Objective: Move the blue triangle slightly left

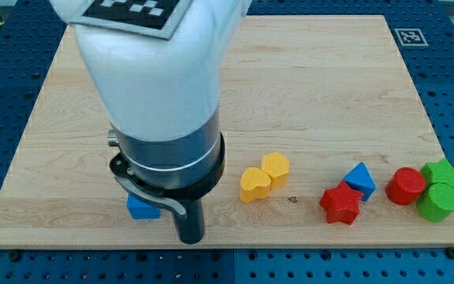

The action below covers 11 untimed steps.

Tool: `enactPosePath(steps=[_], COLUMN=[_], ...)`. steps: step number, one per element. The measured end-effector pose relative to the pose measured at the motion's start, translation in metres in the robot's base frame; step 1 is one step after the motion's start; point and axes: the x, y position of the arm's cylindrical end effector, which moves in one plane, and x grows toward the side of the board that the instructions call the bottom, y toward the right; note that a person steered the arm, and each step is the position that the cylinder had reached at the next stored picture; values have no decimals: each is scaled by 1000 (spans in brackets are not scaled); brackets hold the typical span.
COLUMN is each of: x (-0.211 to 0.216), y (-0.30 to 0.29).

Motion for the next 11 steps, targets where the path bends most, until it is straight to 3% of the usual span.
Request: enactPosePath(steps=[5, 11], x=[2, 2], y=[18, 100])
